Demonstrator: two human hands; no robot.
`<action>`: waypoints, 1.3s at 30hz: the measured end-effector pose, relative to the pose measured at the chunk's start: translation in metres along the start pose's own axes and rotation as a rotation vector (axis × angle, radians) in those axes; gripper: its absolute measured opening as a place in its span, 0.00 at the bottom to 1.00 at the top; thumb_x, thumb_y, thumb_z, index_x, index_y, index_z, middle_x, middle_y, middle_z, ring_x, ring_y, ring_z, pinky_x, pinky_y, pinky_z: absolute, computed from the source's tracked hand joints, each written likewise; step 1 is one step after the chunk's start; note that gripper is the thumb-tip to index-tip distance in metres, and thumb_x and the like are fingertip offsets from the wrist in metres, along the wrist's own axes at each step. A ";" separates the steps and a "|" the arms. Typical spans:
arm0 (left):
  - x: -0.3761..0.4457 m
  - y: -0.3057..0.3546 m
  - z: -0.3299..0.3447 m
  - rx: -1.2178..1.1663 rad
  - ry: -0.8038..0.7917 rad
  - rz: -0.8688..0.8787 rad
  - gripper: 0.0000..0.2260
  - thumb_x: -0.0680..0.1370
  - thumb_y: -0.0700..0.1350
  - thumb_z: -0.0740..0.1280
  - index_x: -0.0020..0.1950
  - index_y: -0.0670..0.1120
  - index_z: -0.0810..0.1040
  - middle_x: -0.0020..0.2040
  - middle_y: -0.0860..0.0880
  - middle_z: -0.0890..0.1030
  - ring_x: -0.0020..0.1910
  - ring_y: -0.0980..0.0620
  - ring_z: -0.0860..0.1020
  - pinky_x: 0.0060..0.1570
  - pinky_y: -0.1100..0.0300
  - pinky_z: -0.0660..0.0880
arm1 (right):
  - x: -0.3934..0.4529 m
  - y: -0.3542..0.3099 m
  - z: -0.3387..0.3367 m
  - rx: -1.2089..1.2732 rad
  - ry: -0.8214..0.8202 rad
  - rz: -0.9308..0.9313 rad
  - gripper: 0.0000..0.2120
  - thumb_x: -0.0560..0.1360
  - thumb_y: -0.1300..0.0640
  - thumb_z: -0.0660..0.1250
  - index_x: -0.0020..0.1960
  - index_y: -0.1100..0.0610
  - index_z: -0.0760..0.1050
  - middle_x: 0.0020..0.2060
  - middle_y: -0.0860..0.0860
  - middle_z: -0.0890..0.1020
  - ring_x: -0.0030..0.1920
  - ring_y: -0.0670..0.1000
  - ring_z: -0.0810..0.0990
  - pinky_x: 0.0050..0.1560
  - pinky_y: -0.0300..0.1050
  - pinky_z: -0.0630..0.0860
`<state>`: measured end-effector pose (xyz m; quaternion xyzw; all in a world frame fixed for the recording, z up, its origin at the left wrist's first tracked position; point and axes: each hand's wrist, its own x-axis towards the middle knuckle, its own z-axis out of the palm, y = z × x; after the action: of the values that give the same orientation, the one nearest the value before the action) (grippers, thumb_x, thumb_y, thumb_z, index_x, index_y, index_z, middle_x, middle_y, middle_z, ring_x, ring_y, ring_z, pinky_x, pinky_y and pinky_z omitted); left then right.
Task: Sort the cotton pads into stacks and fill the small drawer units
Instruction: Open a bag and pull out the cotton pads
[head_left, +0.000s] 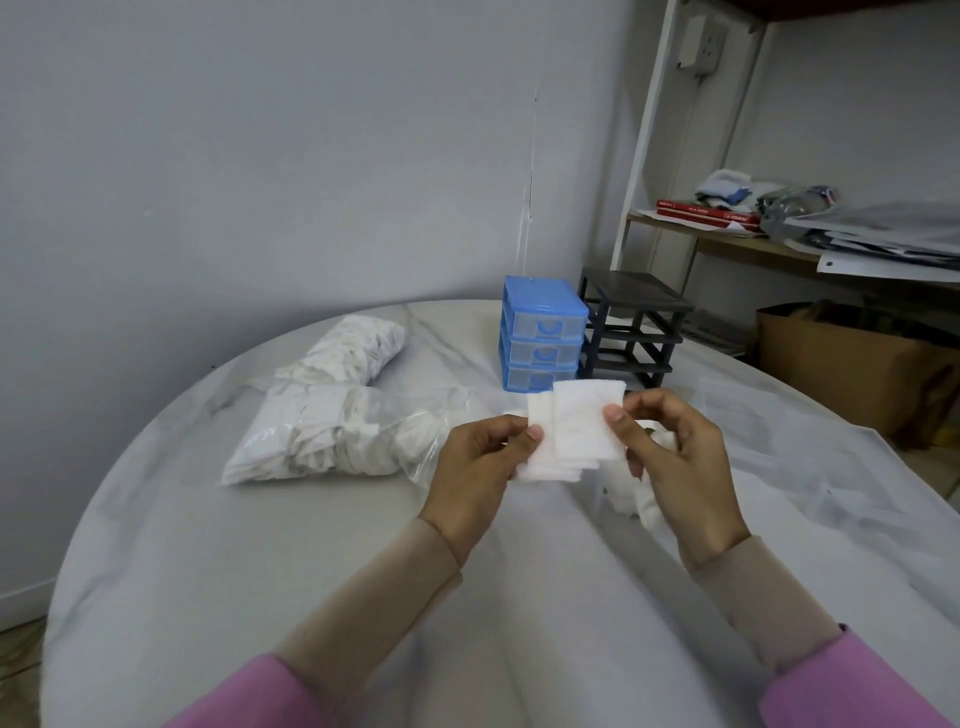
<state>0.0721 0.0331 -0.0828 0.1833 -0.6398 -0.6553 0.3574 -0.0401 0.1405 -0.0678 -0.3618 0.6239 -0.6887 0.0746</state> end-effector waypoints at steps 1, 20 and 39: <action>0.001 -0.001 -0.001 0.001 0.010 0.000 0.07 0.77 0.37 0.65 0.42 0.41 0.81 0.42 0.43 0.79 0.43 0.48 0.73 0.47 0.56 0.70 | 0.000 -0.002 0.000 0.025 0.006 -0.007 0.03 0.73 0.60 0.69 0.41 0.56 0.75 0.33 0.43 0.77 0.25 0.44 0.68 0.31 0.35 0.68; -0.002 0.004 0.004 -0.020 -0.087 -0.006 0.10 0.78 0.34 0.60 0.50 0.42 0.80 0.35 0.58 0.82 0.35 0.64 0.78 0.40 0.71 0.75 | -0.002 0.002 0.004 -0.008 0.007 0.089 0.05 0.71 0.61 0.71 0.38 0.57 0.76 0.35 0.47 0.78 0.22 0.45 0.68 0.30 0.34 0.69; 0.001 -0.002 0.002 0.003 -0.109 0.011 0.07 0.74 0.34 0.67 0.48 0.31 0.80 0.42 0.43 0.80 0.38 0.55 0.78 0.40 0.69 0.74 | -0.002 -0.002 0.005 0.021 -0.013 0.139 0.07 0.71 0.63 0.71 0.48 0.56 0.77 0.36 0.50 0.78 0.23 0.42 0.69 0.28 0.33 0.70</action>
<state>0.0697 0.0337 -0.0843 0.1443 -0.6602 -0.6614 0.3254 -0.0345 0.1378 -0.0676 -0.3213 0.6396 -0.6861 0.1300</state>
